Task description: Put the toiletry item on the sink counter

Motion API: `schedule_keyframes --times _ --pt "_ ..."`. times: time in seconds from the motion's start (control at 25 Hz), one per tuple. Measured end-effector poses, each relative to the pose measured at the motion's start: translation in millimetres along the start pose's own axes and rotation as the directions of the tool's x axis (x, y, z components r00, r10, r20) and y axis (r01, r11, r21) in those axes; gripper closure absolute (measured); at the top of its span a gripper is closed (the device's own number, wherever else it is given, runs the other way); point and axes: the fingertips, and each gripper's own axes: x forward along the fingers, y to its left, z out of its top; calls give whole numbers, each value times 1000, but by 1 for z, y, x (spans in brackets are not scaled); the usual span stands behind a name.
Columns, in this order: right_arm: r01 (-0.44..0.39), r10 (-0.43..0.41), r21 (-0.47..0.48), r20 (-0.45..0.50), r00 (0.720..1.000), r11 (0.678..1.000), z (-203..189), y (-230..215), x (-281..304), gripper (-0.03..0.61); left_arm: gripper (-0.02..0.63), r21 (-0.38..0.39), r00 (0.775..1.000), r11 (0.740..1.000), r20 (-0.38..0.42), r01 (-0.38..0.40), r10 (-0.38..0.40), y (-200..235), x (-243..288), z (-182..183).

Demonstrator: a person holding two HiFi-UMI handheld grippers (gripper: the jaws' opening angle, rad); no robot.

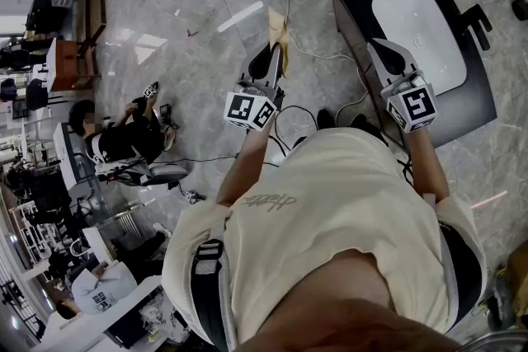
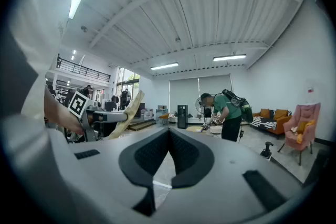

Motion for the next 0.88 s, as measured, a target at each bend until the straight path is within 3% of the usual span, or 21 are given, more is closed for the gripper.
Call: schedule_keyframes --times 0.24,0.56,0.72,0.88 --pt "-34 35 53 -14 999 998 -12 -5 3 584 584 -26 999 999 -37 -37 36 -4 2 -8" --pt "-78 81 124 -18 997 989 -29 -20 11 584 583 -109 985 980 -65 -167 161 22 -7 -11" --pt "-30 34 164 -21 999 986 -46 -38 21 584 584 -128 986 979 -65 -162 154 31 5 -22" --pt "43 -33 166 -66 997 985 -60 -34 20 584 584 -148 994 985 -87 -86 74 53 20 -42"
